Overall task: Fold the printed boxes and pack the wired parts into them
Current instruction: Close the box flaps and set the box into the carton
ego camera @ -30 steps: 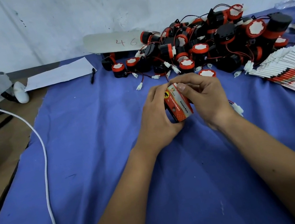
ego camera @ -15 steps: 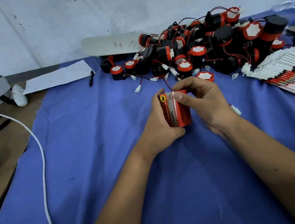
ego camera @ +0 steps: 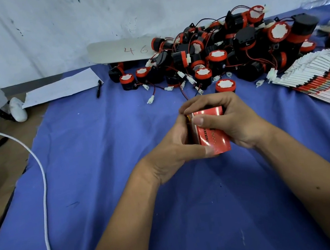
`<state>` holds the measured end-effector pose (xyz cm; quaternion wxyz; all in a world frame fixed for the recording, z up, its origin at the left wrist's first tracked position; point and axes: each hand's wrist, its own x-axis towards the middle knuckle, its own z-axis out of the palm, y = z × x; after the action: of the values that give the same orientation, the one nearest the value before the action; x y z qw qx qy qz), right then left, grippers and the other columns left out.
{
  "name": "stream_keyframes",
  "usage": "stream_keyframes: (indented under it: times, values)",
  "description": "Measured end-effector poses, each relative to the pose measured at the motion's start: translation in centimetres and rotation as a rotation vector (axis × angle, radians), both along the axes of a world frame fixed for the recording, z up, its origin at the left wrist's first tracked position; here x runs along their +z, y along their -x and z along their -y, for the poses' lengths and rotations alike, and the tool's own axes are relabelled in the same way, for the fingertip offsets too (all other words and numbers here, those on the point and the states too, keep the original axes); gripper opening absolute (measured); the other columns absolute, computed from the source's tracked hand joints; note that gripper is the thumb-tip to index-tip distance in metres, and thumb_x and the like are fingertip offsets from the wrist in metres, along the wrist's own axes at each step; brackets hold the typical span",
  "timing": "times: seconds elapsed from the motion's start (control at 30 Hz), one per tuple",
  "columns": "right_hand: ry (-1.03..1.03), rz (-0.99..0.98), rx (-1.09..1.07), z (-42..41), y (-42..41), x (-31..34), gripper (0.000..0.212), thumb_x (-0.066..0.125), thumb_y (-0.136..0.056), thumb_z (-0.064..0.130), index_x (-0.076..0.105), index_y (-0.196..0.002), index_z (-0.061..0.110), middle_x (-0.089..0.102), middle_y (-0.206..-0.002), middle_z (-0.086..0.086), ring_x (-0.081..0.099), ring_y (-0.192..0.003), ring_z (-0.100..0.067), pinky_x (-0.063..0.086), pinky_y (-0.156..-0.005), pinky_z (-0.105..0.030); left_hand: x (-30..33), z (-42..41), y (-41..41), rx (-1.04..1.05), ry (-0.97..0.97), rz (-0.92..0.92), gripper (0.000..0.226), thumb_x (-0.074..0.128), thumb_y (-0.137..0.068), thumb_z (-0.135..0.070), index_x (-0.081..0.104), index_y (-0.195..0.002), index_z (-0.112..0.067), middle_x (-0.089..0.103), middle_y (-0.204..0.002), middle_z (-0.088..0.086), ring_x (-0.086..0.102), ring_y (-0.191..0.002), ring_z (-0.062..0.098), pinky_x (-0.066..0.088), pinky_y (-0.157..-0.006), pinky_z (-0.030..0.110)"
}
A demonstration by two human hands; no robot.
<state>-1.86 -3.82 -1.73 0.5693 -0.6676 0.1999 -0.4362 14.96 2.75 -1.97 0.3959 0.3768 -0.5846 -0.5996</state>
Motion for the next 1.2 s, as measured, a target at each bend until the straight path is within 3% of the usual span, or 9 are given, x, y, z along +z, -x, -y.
stream_keyframes:
  times: [0.2, 0.4, 0.57, 0.63, 0.7, 0.77, 0.87, 1.03, 1.2]
  values:
    - [0.04, 0.01, 0.058, -0.1, -0.3, 0.2, 0.011, 0.08, -0.076, 0.015, 0.077, -0.086, 0.02, 0.069, -0.111, -0.002, 0.068, -0.105, -0.021, 0.054, -0.089, -0.032, -0.2, 0.2, 0.4, 0.159, 0.056, 0.043, 0.056, 0.056, -0.102, -0.003, 0.039, -0.153, -0.018, 0.065, -0.126, -0.012, 0.063, -0.117, 0.003, 0.056, -0.089, 0.025]
    - [0.062, 0.008, 0.049, 0.2, -0.1, -0.1, 0.011, 0.079, -0.079, 0.014, 0.077, -0.087, 0.021, 0.07, -0.112, -0.001, 0.067, -0.109, -0.02, 0.054, -0.091, -0.031, -0.2, 0.4, 0.3, 0.164, 0.103, 0.067, 0.045, 0.054, -0.103, -0.001, 0.047, -0.144, -0.02, 0.065, -0.124, -0.009, 0.065, -0.115, 0.001, 0.054, -0.089, 0.021]
    - [0.065, -0.08, -0.269, 0.2, -1.2, -0.8, 0.03, 0.071, -0.09, 0.032, 0.069, -0.119, 0.023, 0.071, -0.119, 0.0, 0.067, -0.113, -0.015, 0.054, -0.094, -0.032, -0.5, 1.1, 0.1, 0.324, 0.058, -0.03, 0.03, 0.053, -0.108, -0.019, 0.055, -0.138, -0.017, 0.067, -0.132, 0.01, 0.068, -0.118, 0.026, 0.061, -0.085, 0.035]
    - [-0.023, -0.078, -0.272, 0.1, -1.6, -0.8, 0.035, 0.058, -0.098, 0.038, 0.062, -0.131, 0.027, 0.064, -0.129, -0.001, 0.062, -0.118, -0.014, 0.053, -0.096, -0.034, -0.6, 1.5, 0.1, 0.409, -0.015, -0.142, 0.033, 0.045, -0.111, -0.031, 0.052, -0.14, -0.016, 0.067, -0.13, 0.017, 0.072, -0.11, 0.037, 0.062, -0.071, 0.037]
    - [-0.08, -0.11, -0.207, -0.4, -2.1, -1.0, 0.04, 0.049, -0.104, 0.039, 0.052, -0.143, 0.033, 0.057, -0.138, 0.007, 0.059, -0.123, -0.005, 0.052, -0.096, -0.026, -0.8, 1.8, 0.3, 0.461, -0.059, -0.234, 0.041, 0.038, -0.111, -0.041, 0.041, -0.147, -0.021, 0.067, -0.131, 0.017, 0.075, -0.101, 0.034, 0.061, -0.067, 0.036]
    - [-0.032, -0.235, -0.139, -1.2, -2.9, -1.5, 0.056, 0.049, -0.101, 0.045, 0.035, -0.155, 0.038, 0.047, -0.15, 0.012, 0.049, -0.132, 0.001, 0.046, -0.106, -0.021, -1.1, 1.9, 0.6, 0.499, -0.082, -0.279, 0.042, 0.036, -0.111, -0.046, 0.04, -0.146, -0.023, 0.065, -0.134, 0.015, 0.075, -0.105, 0.027, 0.063, -0.076, 0.04]
    - [0.138, -0.401, -0.142, -1.4, -3.6, -1.8, 0.069, 0.053, -0.101, 0.041, 0.02, -0.161, 0.035, 0.036, -0.158, 0.009, 0.04, -0.142, -0.008, 0.038, -0.118, -0.037, -1.6, 1.8, 0.6, 0.533, -0.146, -0.353, 0.041, 0.037, -0.11, -0.047, 0.044, -0.139, -0.017, 0.066, -0.134, 0.017, 0.072, -0.113, 0.028, 0.062, -0.088, 0.045]
    - [0.261, -0.455, -0.253, -1.2, -3.4, -1.8, 0.064, 0.057, -0.103, 0.032, 0.026, -0.159, 0.036, 0.038, -0.152, 0.01, 0.034, -0.14, -0.014, 0.036, -0.118, -0.04, -1.2, 1.5, 0.4, 0.503, -0.223, -0.545, 0.036, 0.035, -0.111, -0.029, 0.047, -0.14, -0.01, 0.068, -0.13, 0.019, 0.07, -0.111, 0.031, 0.061, -0.085, 0.044]
    - [0.598, -0.518, -0.352, -1.2, -2.4, -1.7, 0.053, 0.071, -0.092, 0.041, 0.058, -0.143, 0.033, 0.036, -0.159, 0.002, 0.032, -0.147, -0.014, 0.03, -0.12, -0.031, -1.3, 1.8, 1.3, 0.653, -0.209, -0.557, 0.026, 0.046, -0.108, -0.021, 0.054, -0.13, -0.01, 0.073, -0.112, 0.012, 0.073, -0.098, 0.026, 0.064, -0.08, 0.04]
